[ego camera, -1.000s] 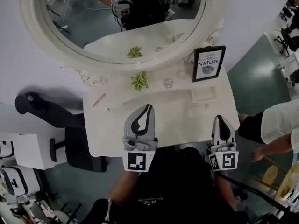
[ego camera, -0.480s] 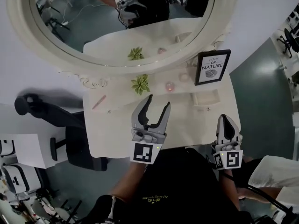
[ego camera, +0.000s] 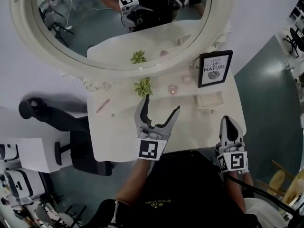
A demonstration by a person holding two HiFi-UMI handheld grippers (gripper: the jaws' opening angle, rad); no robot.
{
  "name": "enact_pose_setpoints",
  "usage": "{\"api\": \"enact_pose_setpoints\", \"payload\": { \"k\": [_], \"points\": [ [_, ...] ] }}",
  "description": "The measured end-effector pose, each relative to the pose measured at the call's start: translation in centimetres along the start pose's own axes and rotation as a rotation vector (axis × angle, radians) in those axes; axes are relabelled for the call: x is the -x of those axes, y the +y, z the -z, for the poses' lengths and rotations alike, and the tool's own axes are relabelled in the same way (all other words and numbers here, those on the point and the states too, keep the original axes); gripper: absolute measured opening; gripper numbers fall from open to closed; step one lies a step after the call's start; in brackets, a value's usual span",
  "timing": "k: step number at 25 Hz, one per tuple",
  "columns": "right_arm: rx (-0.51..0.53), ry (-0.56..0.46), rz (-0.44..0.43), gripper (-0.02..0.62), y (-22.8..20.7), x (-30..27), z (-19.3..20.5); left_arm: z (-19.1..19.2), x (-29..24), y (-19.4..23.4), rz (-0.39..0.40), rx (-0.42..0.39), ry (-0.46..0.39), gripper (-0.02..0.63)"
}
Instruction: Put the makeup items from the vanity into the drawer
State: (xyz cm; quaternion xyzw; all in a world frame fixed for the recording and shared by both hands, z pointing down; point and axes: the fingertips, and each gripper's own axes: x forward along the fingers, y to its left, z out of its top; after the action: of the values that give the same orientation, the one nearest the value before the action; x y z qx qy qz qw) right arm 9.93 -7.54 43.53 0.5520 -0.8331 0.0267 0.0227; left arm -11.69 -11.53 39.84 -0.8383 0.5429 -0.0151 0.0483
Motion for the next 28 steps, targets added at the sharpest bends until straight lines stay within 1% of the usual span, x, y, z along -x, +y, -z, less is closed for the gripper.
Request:
{"api": "enact_pose_setpoints", "payload": {
  "k": [3, 6, 8, 13, 17, 20, 25, 28],
  "points": [
    [-0.003, 0.011, 0.019, 0.002, -0.8, 0.5, 0.3, 3.0, -2.4, 0.3, 0.001, -0.005, 0.073, 0.407],
    [-0.008, 0.021, 0.043, 0.002, -1.8, 1.1, 0.7, 6.0, -5.0, 0.1, 0.014, -0.029, 0.109, 0.407],
    [-0.013, 0.03, 0.061, 0.002, -2.6, 1.5, 1.0, 8.2, -6.4, -0.1, 0.019, -0.028, 0.148, 0.407],
    [-0.031, 0.068, 0.109, 0.002, -4.3, 2.7, 2.5, 13.3, -9.1, -0.4, 0.005, 0.018, 0.244, 0.407],
    [-0.043, 0.092, 0.132, 0.002, -5.3, 3.3, 3.4, 16.3, -10.3, 0.3, -0.04, 0.099, 0.31, 0.405],
    [-0.048, 0.104, 0.142, 0.002, -5.7, 3.5, 3.8, 18.0, -10.8, 0.7, -0.065, 0.111, 0.358, 0.405],
    [-0.054, 0.109, 0.134, 0.002, -5.7, 3.3, 4.0, 19.1, -11.0, 1.0, -0.092, 0.079, 0.445, 0.403],
    [-0.055, 0.108, 0.125, 0.002, -5.6, 3.0, 4.0, 19.5, -11.1, 0.8, -0.1, 0.039, 0.491, 0.402]
  ]
}}
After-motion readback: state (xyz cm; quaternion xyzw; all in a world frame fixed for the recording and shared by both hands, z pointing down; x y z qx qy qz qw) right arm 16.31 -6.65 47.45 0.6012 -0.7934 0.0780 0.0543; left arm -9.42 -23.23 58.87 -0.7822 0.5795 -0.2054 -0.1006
